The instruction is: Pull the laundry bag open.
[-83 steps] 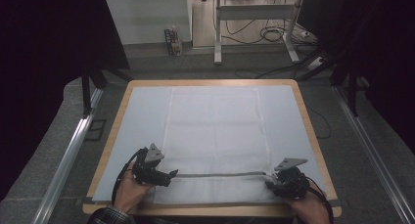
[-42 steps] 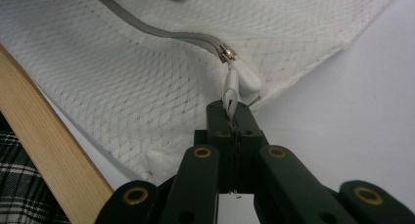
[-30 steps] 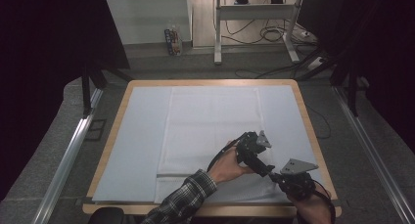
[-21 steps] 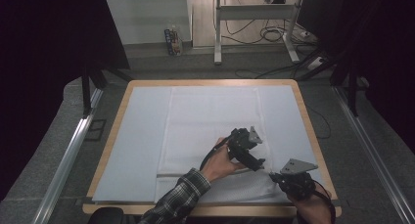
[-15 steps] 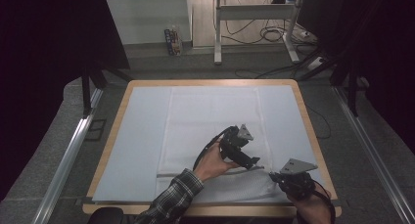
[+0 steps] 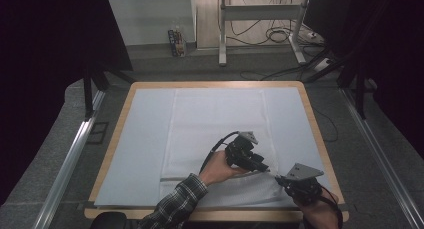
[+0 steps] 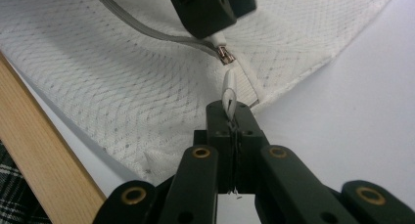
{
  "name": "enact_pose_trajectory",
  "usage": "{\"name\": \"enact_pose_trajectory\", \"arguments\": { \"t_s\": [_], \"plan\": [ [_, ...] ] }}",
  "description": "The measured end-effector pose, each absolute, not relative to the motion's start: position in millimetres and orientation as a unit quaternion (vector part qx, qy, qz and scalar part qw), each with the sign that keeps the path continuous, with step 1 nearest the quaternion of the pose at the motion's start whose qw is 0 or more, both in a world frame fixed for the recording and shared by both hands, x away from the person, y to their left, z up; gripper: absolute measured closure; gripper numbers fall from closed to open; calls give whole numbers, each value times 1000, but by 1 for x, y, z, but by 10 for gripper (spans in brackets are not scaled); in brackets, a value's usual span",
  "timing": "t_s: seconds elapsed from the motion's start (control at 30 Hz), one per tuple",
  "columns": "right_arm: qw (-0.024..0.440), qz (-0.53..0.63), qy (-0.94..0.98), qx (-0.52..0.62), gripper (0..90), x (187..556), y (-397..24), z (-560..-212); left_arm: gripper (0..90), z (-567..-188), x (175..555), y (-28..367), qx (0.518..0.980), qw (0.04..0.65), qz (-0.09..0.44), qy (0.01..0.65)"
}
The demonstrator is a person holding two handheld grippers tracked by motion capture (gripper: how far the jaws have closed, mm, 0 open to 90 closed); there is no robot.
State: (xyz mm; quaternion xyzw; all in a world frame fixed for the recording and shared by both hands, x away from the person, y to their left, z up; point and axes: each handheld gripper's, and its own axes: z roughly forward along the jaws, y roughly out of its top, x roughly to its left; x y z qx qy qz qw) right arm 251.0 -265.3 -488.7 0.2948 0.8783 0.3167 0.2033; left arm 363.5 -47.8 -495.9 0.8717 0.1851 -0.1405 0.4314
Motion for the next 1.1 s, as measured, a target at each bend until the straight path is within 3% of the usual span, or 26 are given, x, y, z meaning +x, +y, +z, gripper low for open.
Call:
{"name": "enact_pose_trajectory", "arguments": {
  "t_s": [0.13,0.3,0.87,0.97,1.0,1.03,1.07,1.1],
  "plan": [
    [205,316,878,295,878,251,-266,-489,707,-498,365,-46,864,436,-176,182],
    [207,311,878,298,876,252,-266,-490,789,-495,359,-47,869,430,-178,169],
    [194,307,878,312,868,255,-267,-491,869,-494,349,-52,895,402,-126,151],
    [180,319,871,327,794,257,-269,-491,870,-493,348,-50,894,406,-118,149],
    [173,326,866,336,705,259,-272,-490,869,-492,349,-47,891,413,-116,150],
    [173,326,866,336,705,259,-272,-490,869,-492,349,-47,891,413,-116,150],
    [167,332,861,347,619,263,-274,-488,869,-490,347,-44,891,416,-106,147],
    [167,332,861,347,619,263,-274,-488,869,-490,347,-44,891,416,-106,147]
  ]
}}
